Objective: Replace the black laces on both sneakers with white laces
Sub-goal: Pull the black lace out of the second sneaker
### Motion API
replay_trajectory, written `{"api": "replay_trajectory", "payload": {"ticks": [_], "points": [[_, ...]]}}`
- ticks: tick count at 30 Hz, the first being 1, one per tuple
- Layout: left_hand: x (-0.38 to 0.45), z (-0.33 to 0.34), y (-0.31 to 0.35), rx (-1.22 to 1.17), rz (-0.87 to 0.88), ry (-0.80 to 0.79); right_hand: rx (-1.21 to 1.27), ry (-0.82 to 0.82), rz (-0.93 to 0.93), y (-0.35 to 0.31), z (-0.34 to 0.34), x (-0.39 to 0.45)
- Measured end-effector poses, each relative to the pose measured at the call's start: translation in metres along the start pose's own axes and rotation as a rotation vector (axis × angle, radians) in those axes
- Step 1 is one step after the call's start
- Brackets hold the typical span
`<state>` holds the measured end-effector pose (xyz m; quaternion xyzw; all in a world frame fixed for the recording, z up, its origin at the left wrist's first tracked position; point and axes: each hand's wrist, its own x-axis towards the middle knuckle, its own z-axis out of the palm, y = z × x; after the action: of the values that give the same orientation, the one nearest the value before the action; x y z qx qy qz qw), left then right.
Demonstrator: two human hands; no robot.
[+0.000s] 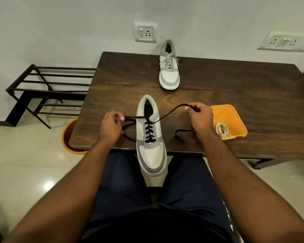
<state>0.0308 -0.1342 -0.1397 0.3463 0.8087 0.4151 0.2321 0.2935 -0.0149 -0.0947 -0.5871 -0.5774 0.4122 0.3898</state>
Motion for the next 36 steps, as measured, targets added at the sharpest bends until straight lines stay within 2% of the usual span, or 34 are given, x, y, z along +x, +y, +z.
{"api": "replay_trajectory", "payload": {"ticks": [1,3,6,9,12,15,18,20,21,23,25,27,29,31,32,34,36], "points": [[-0.005,0.003,0.001,-0.014,0.014,-0.048,-0.027,-0.060,0.014,0.000,0.000,0.003],[-0.016,0.008,0.009,-0.013,0.084,-0.034,-0.128,-0.087,0.038,0.001,0.004,0.005],[-0.028,0.014,0.021,0.035,0.204,0.015,-0.281,-0.072,-0.088,-0.002,0.013,-0.008],[-0.036,0.024,0.027,0.061,0.281,-0.069,-0.252,-0.269,-0.162,-0.008,0.031,-0.026],[-0.037,0.034,0.027,0.077,0.250,-0.146,-0.196,-0.424,-0.163,-0.005,0.051,-0.040],[-0.038,0.038,0.030,0.090,0.226,-0.176,-0.164,-0.427,-0.147,0.003,0.063,-0.046],[-0.039,0.035,0.038,0.215,0.169,-0.208,-0.144,-0.428,-0.143,0.010,0.067,-0.047],[-0.042,0.032,0.045,0.278,0.119,-0.151,-0.119,-0.428,-0.117,0.012,0.069,-0.045],[-0.042,0.033,0.047,0.241,0.085,-0.095,-0.109,-0.428,-0.107,0.012,0.069,-0.045],[-0.043,0.035,0.057,0.014,0.004,0.011,-0.076,-0.426,-0.071,0.015,0.072,-0.045],[-0.040,0.038,0.068,-0.088,0.076,0.030,-0.036,-0.428,-0.030,0.017,0.075,-0.044],[-0.032,0.040,0.081,0.113,0.317,-0.093,-0.020,-0.453,-0.043,0.021,0.076,-0.043],[-0.024,0.034,0.097,0.345,0.476,-0.294,-0.066,-0.494,-0.088,0.023,0.074,-0.041],[-0.014,0.016,0.105,0.202,0.386,-0.472,-0.129,-0.521,-0.108,0.021,0.071,-0.040],[-0.007,0.007,0.102,0.142,0.285,-0.451,-0.150,-0.522,-0.112,0.020,0.071,-0.040],[0.003,-0.006,0.095,0.183,0.146,-0.232,-0.146,-0.523,-0.102,0.017,0.071,-0.039],[0.001,-0.007,0.084,0.191,0.127,-0.026,-0.109,-0.527,-0.047,0.015,0.072,-0.039]]}}
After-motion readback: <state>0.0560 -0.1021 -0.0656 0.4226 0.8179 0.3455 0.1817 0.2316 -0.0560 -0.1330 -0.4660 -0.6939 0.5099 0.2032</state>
